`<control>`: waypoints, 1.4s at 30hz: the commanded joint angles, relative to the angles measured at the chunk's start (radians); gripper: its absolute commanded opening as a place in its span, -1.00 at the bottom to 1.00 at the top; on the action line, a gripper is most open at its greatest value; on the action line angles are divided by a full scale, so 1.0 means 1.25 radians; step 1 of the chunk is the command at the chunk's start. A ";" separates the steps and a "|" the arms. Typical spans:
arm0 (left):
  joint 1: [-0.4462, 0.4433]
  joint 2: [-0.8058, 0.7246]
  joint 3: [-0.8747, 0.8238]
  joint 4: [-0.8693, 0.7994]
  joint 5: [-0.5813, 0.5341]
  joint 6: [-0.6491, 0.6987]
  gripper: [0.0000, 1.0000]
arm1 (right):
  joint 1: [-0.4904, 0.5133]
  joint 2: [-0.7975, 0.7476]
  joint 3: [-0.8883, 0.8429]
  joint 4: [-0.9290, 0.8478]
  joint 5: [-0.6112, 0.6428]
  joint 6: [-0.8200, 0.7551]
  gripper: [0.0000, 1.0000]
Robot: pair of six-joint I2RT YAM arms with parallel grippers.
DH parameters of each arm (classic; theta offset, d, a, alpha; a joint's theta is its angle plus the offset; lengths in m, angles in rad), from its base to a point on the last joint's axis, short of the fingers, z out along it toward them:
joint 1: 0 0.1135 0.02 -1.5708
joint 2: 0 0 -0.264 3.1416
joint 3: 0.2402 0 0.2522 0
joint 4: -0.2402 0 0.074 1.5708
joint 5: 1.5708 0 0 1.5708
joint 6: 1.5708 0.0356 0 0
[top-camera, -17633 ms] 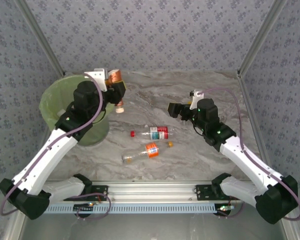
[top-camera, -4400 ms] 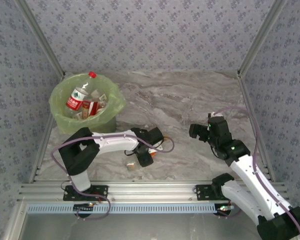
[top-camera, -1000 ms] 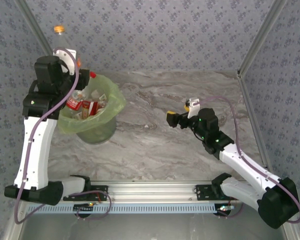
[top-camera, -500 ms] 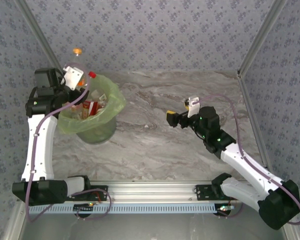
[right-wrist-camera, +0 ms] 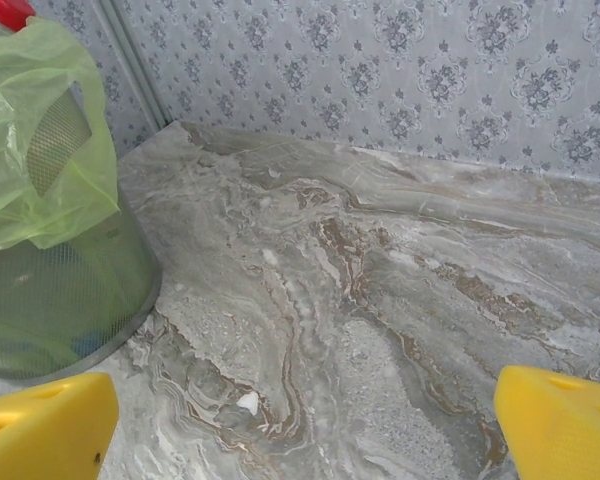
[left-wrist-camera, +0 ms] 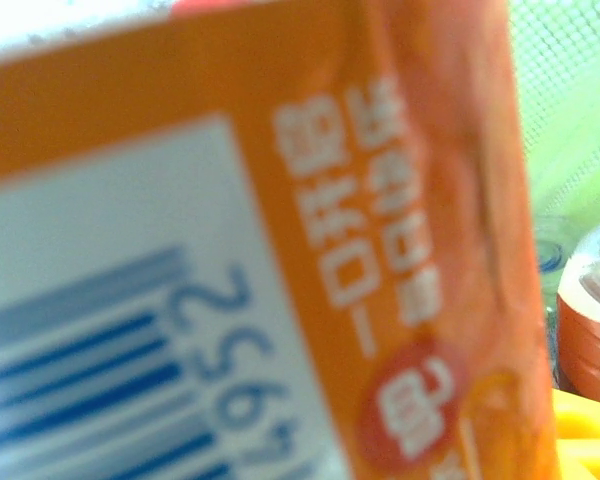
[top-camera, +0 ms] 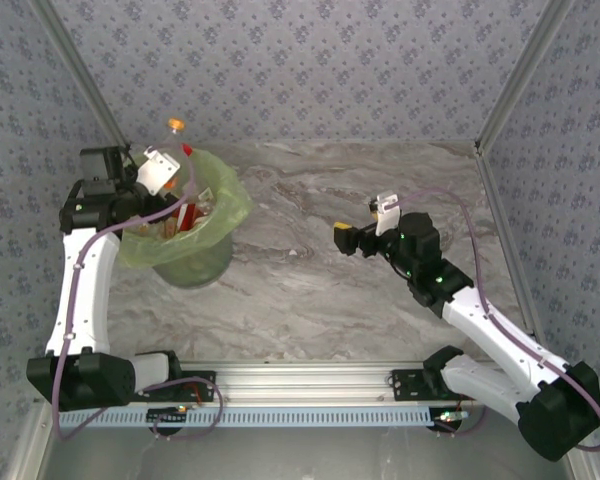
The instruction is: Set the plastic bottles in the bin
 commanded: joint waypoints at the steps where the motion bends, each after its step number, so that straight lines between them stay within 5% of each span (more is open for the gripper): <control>1: 0.005 0.012 0.039 -0.057 0.004 0.066 -0.79 | 0.006 0.001 0.031 -0.013 -0.008 -0.011 0.98; 6: 0.047 0.027 0.095 -0.125 0.016 0.114 -0.71 | 0.006 0.002 0.029 -0.022 -0.001 -0.019 0.98; 7: 0.058 0.020 0.092 -0.113 0.027 0.110 -0.53 | 0.006 0.002 0.027 -0.022 0.001 -0.019 0.98; 9: 0.067 0.015 0.096 -0.126 0.059 0.111 0.30 | 0.006 0.005 0.028 -0.022 0.002 -0.017 0.98; 11: 0.068 0.011 0.099 -0.135 0.080 0.113 0.64 | 0.006 0.008 0.028 -0.022 0.004 -0.013 0.98; 21: 0.068 -0.013 0.091 -0.075 0.242 0.073 0.98 | 0.006 0.006 0.029 -0.041 0.021 -0.012 0.98; 33: 0.062 0.074 0.182 -0.169 0.472 0.029 0.95 | 0.007 -0.004 0.015 -0.053 0.041 -0.011 0.98; 38: 0.016 0.102 0.205 -0.240 0.455 0.069 0.32 | 0.006 -0.014 -0.002 -0.044 0.046 -0.007 0.98; 42: -0.012 0.103 0.196 -0.256 0.440 0.077 0.31 | 0.007 -0.015 -0.004 -0.043 0.046 -0.008 0.98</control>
